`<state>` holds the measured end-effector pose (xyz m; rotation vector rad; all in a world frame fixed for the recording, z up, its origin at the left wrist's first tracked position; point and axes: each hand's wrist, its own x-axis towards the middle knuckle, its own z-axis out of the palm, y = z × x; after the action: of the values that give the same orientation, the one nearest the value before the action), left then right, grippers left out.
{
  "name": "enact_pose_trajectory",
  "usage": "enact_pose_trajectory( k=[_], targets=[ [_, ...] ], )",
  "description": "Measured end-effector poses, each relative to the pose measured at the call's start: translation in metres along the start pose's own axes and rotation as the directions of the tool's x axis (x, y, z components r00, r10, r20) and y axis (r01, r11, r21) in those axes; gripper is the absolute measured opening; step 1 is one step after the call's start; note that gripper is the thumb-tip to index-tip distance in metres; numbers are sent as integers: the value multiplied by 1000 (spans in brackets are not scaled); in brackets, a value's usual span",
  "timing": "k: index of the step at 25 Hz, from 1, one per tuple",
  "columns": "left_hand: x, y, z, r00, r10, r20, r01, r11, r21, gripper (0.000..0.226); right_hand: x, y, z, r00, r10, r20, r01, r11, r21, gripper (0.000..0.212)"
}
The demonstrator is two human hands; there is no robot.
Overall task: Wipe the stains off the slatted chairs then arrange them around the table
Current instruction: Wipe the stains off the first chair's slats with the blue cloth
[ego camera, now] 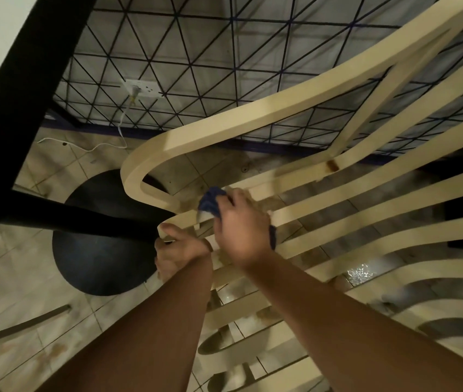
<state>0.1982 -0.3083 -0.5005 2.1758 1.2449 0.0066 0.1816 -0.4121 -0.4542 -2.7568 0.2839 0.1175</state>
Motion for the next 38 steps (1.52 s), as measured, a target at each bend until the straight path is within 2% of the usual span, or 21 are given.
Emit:
enact_pose_trajectory(
  k=[2, 5, 7, 9, 11, 14, 16, 18, 20, 22, 23, 25, 28, 30, 32, 36, 38],
  targets=[
    [0, 0, -1, 1000, -3, 7, 3, 1000, 0, 86, 2, 4, 8, 999, -44, -13, 45, 998, 36, 37],
    [-1, 3, -1, 1000, 7, -30, -8, 999, -35, 77, 3, 49, 12, 987, -43, -158, 50, 998, 40, 32],
    [-2, 5, -1, 1000, -13, -5, 12, 998, -56, 72, 6, 83, 6, 960, 56, -274, -43, 998, 53, 30],
    [-3, 1, -2, 1000, -13, 19, 13, 999, -39, 73, 7, 95, 2, 925, 198, -323, -171, 979, 112, 32],
    [-2, 2, -3, 1000, -15, 7, 15, 997, -73, 74, 7, 85, 5, 938, 166, -305, -142, 985, 99, 32],
    [-2, 1, -1, 1000, -1, 21, 3, 996, -85, 74, 5, 75, 14, 971, -63, -232, 76, 996, 49, 43],
    [-3, 1, -2, 1000, 8, 19, -6, 996, -85, 84, 10, 87, 9, 960, -136, -244, 146, 989, 23, 44],
    [-3, 3, -4, 1000, 5, 14, -4, 997, -78, 87, 12, 100, 5, 957, -118, -266, 120, 993, -8, 41],
    [-5, 6, -6, 999, 3, 32, -1, 998, -69, 81, 14, 110, -1, 958, 15, -285, -7, 1000, 29, 37],
    [-5, 6, -8, 999, 1, 52, 1, 999, -42, 86, 17, 110, -5, 949, 181, -259, -162, 982, 92, 35],
    [-5, 6, -10, 998, -8, 62, 10, 1000, -29, 87, 18, 105, -6, 947, 219, -236, -199, 974, 105, 35],
    [-5, 8, -12, 997, -26, 74, 27, 1000, -11, 79, 16, 91, -7, 969, 143, -203, -124, 987, 103, 32],
    [-5, 9, -12, 996, -33, 84, 33, 999, 1, 73, 7, 78, 1, 984, -116, -139, 126, 990, 70, 35],
    [-4, 7, -11, 996, -33, 80, 33, 999, 2, 73, 9, 83, 0, 981, -159, -107, 168, 982, 82, 34],
    [-3, 5, -9, 997, -35, 71, 35, 999, -2, 74, 12, 96, -3, 978, -153, -144, 164, 984, 73, 33],
    [-1, 5, -6, 997, -53, 57, 54, 999, -2, 72, 22, 151, -20, 970, 8, -242, -3, 1000, 20, 34],
    [1, 4, -4, 996, -66, 59, 67, 998, -22, 72, 28, 186, -32, 961, 38, -275, -75, 989, -126, 33]
  ],
)
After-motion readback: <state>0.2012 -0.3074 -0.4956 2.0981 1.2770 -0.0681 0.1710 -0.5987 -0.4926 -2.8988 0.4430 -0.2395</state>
